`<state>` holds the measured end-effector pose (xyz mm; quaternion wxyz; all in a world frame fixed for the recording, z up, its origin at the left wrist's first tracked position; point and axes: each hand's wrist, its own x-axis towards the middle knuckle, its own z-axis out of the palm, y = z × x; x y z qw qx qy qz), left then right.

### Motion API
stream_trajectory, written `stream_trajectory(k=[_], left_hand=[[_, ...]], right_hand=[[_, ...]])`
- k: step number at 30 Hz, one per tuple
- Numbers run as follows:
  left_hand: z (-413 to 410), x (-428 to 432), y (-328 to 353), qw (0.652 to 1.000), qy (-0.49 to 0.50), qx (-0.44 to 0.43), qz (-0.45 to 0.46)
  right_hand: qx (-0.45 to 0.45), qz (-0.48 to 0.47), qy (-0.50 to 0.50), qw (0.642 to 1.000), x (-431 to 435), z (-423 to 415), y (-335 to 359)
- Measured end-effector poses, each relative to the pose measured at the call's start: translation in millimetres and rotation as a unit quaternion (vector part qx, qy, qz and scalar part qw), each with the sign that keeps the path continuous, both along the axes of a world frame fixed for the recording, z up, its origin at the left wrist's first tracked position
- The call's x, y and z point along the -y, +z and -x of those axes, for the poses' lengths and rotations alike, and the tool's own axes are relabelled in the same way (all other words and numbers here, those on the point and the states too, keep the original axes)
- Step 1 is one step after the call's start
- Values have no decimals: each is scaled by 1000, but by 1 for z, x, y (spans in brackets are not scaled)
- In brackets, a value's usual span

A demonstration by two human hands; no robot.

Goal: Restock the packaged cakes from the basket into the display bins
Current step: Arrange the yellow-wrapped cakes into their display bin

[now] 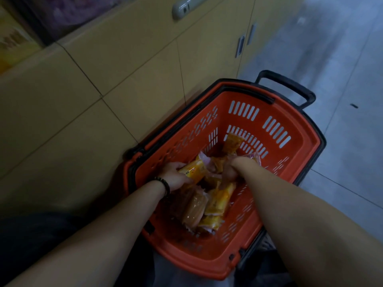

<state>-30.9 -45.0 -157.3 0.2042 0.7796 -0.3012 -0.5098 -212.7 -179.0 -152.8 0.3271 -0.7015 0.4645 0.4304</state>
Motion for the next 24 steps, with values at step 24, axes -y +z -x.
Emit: stream_trajectory(k=[24], left_hand=[[-19, -76, 265, 970, 4, -162, 180]], right_hand=[[497, -132, -179, 839, -24, 47, 286]])
